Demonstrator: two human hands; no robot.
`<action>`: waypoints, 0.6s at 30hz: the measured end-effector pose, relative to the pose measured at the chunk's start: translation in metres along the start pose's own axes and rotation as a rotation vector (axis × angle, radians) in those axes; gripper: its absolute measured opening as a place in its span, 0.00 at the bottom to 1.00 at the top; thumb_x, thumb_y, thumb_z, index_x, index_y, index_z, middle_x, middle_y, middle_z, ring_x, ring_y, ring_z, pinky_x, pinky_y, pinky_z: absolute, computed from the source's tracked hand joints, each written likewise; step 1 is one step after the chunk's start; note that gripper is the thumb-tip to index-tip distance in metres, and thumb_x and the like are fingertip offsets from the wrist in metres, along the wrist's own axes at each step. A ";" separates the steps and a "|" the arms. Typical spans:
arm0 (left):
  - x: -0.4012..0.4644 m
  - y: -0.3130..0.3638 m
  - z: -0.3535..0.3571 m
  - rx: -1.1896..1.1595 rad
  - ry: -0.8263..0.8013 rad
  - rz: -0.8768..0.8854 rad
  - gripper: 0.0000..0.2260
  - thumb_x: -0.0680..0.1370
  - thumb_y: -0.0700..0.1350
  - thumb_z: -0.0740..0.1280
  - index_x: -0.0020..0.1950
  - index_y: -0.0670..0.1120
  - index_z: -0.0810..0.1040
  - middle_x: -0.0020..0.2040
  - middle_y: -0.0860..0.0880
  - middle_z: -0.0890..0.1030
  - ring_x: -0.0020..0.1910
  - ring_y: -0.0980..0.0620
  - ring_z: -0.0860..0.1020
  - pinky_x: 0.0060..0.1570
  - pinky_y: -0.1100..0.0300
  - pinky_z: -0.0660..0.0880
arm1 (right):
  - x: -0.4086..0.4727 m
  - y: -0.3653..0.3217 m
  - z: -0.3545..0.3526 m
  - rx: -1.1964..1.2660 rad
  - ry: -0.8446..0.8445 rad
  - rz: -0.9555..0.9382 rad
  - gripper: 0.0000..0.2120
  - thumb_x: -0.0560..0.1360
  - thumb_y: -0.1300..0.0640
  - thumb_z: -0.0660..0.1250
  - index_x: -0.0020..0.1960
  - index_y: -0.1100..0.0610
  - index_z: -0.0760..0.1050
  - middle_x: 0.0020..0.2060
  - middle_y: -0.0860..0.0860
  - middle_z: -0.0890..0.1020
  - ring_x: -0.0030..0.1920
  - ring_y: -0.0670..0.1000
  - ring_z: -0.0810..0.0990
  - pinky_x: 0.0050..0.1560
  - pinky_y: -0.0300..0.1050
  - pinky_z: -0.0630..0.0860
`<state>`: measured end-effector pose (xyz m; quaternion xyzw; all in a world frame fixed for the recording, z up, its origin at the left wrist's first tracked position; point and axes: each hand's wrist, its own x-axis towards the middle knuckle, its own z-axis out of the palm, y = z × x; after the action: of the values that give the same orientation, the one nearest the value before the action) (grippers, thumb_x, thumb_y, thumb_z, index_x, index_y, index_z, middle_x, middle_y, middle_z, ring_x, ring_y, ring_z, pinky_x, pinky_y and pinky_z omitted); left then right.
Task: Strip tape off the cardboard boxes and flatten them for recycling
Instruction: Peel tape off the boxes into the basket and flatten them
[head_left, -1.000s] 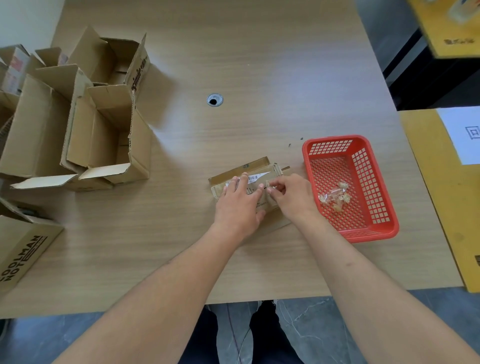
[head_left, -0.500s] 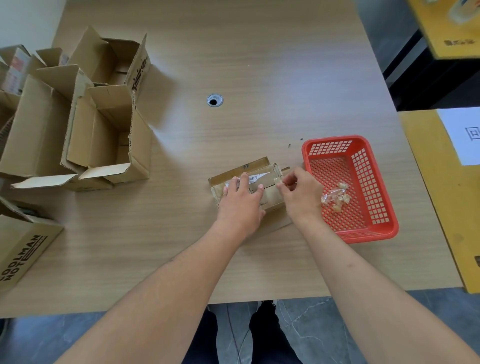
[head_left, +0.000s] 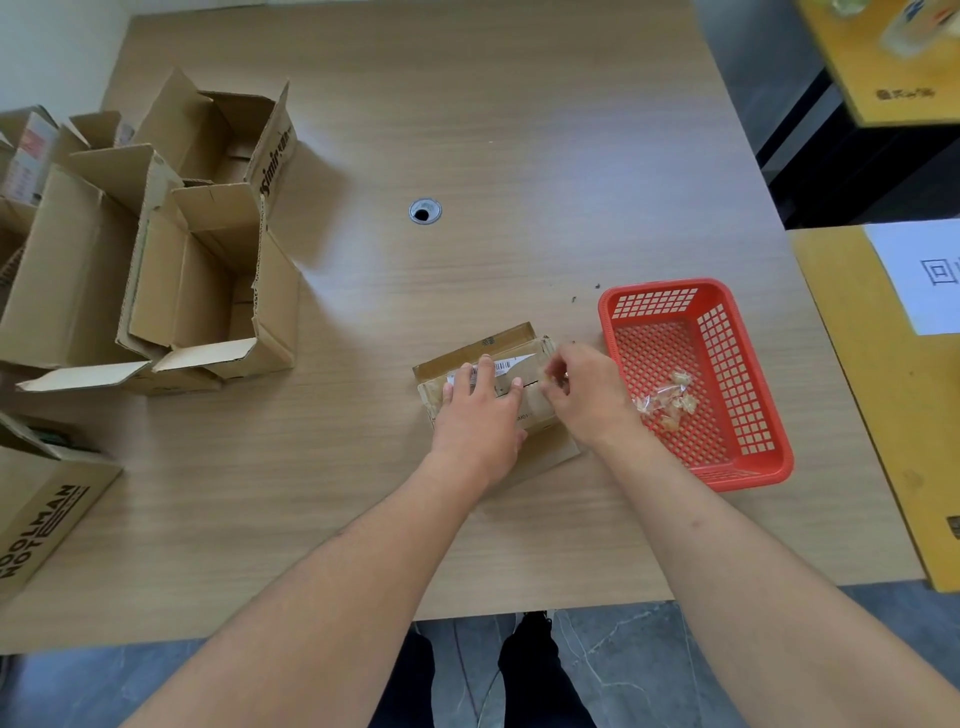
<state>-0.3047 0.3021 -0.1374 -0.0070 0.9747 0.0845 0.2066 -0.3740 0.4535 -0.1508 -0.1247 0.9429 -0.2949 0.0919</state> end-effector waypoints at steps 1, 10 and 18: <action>0.000 0.000 0.000 -0.002 0.002 0.000 0.30 0.82 0.57 0.64 0.82 0.53 0.57 0.81 0.40 0.47 0.79 0.36 0.48 0.78 0.41 0.55 | 0.000 0.001 0.000 0.048 0.074 0.056 0.07 0.75 0.58 0.75 0.46 0.51 0.76 0.43 0.48 0.80 0.42 0.50 0.79 0.48 0.49 0.78; 0.000 -0.001 0.002 -0.024 0.014 0.003 0.29 0.82 0.57 0.64 0.81 0.53 0.58 0.81 0.41 0.47 0.79 0.36 0.49 0.77 0.41 0.58 | 0.001 0.000 -0.012 0.263 0.368 0.376 0.08 0.74 0.59 0.75 0.43 0.52 0.77 0.34 0.43 0.81 0.35 0.44 0.81 0.40 0.39 0.74; 0.000 0.000 0.001 -0.027 0.011 -0.005 0.29 0.83 0.56 0.62 0.82 0.53 0.57 0.82 0.41 0.47 0.79 0.36 0.48 0.77 0.40 0.57 | -0.003 0.006 -0.010 0.312 0.183 0.330 0.04 0.72 0.51 0.78 0.45 0.49 0.86 0.37 0.41 0.85 0.40 0.40 0.84 0.48 0.39 0.79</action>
<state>-0.3040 0.3025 -0.1378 -0.0125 0.9746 0.0973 0.2013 -0.3743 0.4645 -0.1462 0.0739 0.8980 -0.4279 0.0709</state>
